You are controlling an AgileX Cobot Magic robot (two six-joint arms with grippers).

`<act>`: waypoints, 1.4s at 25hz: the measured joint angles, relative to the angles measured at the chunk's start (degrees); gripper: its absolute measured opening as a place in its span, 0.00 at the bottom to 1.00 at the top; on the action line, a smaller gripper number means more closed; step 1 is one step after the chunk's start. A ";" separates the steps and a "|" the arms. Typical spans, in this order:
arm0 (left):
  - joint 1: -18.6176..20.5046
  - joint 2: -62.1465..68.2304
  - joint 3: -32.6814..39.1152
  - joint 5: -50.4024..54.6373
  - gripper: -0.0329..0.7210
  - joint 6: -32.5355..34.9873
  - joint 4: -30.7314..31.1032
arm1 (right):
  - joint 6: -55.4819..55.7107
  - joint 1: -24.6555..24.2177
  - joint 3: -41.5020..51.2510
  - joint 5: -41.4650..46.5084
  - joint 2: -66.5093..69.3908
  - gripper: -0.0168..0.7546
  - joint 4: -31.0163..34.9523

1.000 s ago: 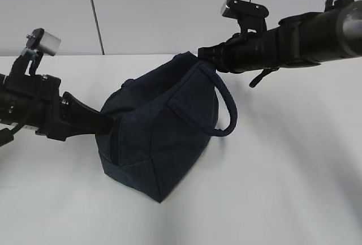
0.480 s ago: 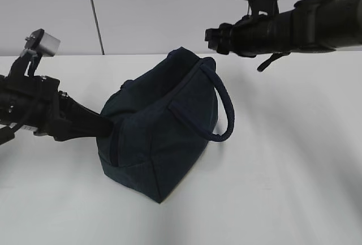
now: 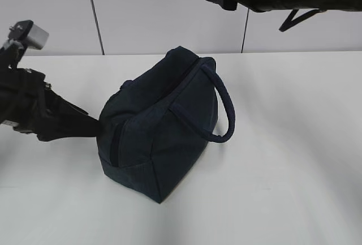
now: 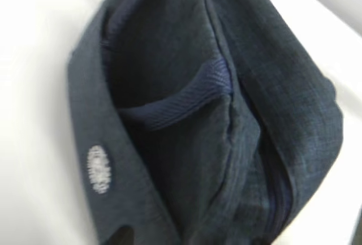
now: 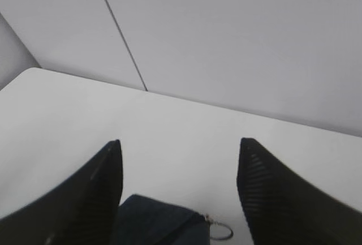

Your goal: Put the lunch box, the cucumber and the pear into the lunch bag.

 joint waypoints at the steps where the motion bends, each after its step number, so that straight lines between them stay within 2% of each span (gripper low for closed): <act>1: 0.00 -2.07 0.00 -1.67 0.53 -3.10 1.97 | 2.04 0.00 1.62 0.55 -1.25 0.66 -2.59; 5: 0.00 -9.73 0.00 -7.67 0.52 -17.50 12.21 | 15.99 0.00 7.70 5.05 -5.64 0.63 -17.34; 7: 0.00 -12.79 0.00 -9.43 0.52 -25.12 18.61 | 26.11 0.00 10.15 8.22 -7.76 0.59 -28.20; 9: 0.00 -15.47 0.00 -10.41 0.51 -33.61 24.50 | 39.28 0.00 11.23 13.03 -9.26 0.55 -42.26; 13: 0.00 -18.67 0.00 -9.80 0.50 -46.12 35.54 | 64.37 0.00 11.82 24.20 -11.36 0.52 -68.74; 15: 0.00 -20.01 0.05 -8.65 0.50 -51.42 39.65 | 72.11 0.00 12.94 28.13 -12.98 0.52 -76.74; 17: 0.00 -21.85 0.05 -6.87 0.50 -55.43 43.01 | 76.06 0.00 15.08 29.68 -15.66 0.52 -80.71; 22: 0.00 -28.53 0.16 -0.05 0.49 -62.74 48.42 | 80.99 0.00 23.03 30.71 -27.28 0.51 -84.46; 28: 0.00 -39.82 0.16 8.62 0.46 -68.46 56.39 | 90.61 0.00 33.55 35.97 -41.48 0.50 -97.61; 32: 0.00 -48.82 1.29 13.89 0.45 -71.06 59.37 | 93.15 0.00 39.33 38.52 -53.04 0.50 -99.75; 35: 0.00 -56.62 4.73 17.36 0.45 -71.59 60.99 | 94.16 0.00 41.62 42.62 -62.50 0.50 -100.87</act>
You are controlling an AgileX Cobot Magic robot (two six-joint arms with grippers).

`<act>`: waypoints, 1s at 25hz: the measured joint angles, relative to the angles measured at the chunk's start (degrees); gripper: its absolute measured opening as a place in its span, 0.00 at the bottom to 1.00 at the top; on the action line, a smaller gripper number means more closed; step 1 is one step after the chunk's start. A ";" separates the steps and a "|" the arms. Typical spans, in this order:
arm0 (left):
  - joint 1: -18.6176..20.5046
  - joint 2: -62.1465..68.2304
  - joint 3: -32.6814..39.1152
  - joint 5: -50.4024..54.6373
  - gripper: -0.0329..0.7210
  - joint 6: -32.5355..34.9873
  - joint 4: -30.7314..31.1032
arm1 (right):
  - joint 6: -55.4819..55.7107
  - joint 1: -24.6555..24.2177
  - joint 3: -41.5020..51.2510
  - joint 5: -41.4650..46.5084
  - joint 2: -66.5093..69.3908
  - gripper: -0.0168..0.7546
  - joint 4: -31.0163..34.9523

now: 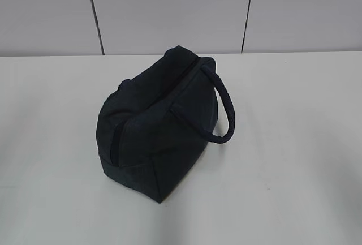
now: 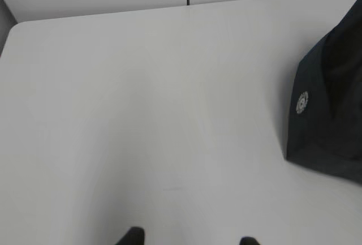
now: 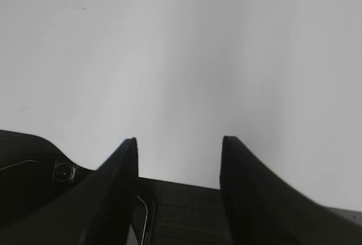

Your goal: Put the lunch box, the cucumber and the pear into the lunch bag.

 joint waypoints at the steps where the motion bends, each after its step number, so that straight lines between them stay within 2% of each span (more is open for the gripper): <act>1: 0.00 -2.93 1.66 0.62 0.45 -0.05 0.17 | 0.29 0.00 0.23 1.92 -2.59 0.50 -0.45; 6: 0.00 -17.07 9.58 0.44 0.45 -0.23 0.24 | 0.40 0.00 0.55 8.33 -17.17 0.50 -2.87; 13: 0.00 -26.30 10.80 0.58 0.44 -0.23 1.56 | -0.28 0.00 0.55 9.59 -33.09 0.50 -3.18; 19: 0.00 -26.74 10.84 0.58 0.42 -0.23 1.70 | -1.70 0.00 1.07 9.25 -35.13 0.50 -2.73; 25: 0.00 -26.74 10.91 0.58 0.38 -0.23 1.70 | -8.52 0.00 2.10 7.93 -35.13 0.50 3.55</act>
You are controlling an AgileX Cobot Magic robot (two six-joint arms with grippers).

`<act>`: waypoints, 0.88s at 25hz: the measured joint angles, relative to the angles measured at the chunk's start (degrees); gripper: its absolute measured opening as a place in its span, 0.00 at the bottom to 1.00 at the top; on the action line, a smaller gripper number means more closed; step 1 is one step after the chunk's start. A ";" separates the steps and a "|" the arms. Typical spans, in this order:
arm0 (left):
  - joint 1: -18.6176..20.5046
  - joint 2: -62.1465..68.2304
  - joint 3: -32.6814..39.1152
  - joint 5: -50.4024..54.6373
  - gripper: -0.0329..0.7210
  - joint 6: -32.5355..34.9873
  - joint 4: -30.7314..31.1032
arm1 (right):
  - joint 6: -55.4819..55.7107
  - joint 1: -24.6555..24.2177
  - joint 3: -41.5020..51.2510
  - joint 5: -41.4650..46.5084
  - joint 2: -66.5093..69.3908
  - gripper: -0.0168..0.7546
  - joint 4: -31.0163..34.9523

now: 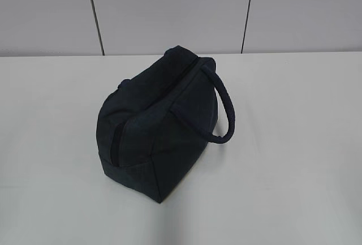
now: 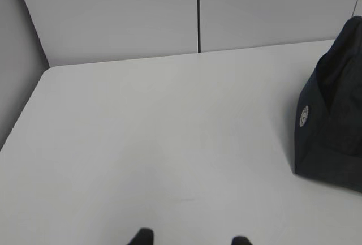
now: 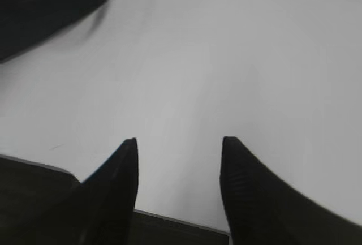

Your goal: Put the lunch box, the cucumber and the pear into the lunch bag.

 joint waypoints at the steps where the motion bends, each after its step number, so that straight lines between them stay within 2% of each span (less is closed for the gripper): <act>1: 0.00 0.00 0.00 0.00 0.38 0.00 0.00 | -0.53 0.00 0.00 -0.10 0.00 0.50 0.32; 19: 0.00 0.00 0.00 0.00 0.36 0.00 -1.07 | -1.11 -0.14 0.00 -0.23 -0.04 0.50 0.67; 22: 0.48 0.00 0.00 0.00 0.36 0.00 -1.07 | -1.11 -3.18 0.00 -0.23 -0.04 0.50 0.67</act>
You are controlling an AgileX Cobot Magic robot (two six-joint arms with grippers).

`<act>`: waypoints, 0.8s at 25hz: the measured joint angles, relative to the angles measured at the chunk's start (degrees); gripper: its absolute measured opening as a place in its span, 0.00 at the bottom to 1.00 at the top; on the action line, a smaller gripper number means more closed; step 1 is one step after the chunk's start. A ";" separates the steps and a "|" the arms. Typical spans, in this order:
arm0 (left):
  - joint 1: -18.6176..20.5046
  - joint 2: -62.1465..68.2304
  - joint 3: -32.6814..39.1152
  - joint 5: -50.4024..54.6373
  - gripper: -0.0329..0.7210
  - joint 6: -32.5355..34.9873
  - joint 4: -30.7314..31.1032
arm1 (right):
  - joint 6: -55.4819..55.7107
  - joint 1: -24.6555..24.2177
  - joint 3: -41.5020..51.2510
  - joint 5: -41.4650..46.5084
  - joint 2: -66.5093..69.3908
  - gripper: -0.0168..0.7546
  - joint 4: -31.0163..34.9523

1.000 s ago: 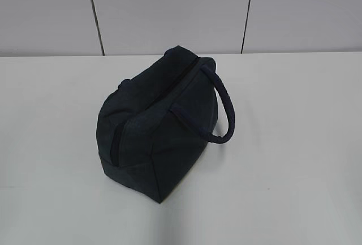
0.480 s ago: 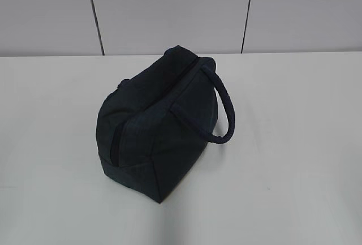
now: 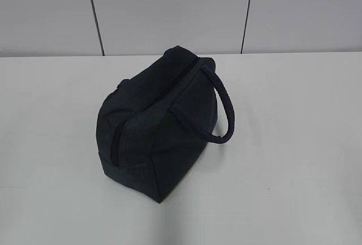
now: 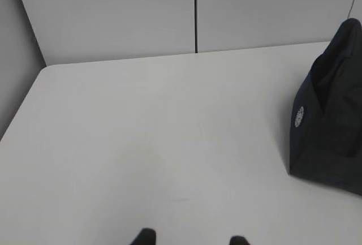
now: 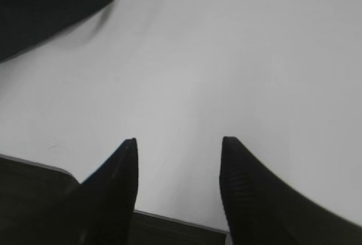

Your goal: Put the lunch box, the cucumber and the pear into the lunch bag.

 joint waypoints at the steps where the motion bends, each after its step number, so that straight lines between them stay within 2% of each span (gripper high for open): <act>1: 0.48 0.00 0.00 0.00 0.36 0.00 0.00 | 0.00 -1.82 0.00 0.00 0.00 0.50 -0.11; 5: 2.38 0.00 0.00 0.00 0.36 0.00 0.00 | 0.00 -7.01 0.00 -0.13 0.00 0.50 -0.11; 7: 2.80 0.00 0.00 0.00 0.36 0.00 0.00 | 0.00 -8.03 0.00 -0.13 0.00 0.50 -0.11; 20: 2.91 0.00 0.00 0.00 0.36 0.00 0.00 | 0.00 -8.18 0.00 -0.13 0.00 0.50 -0.11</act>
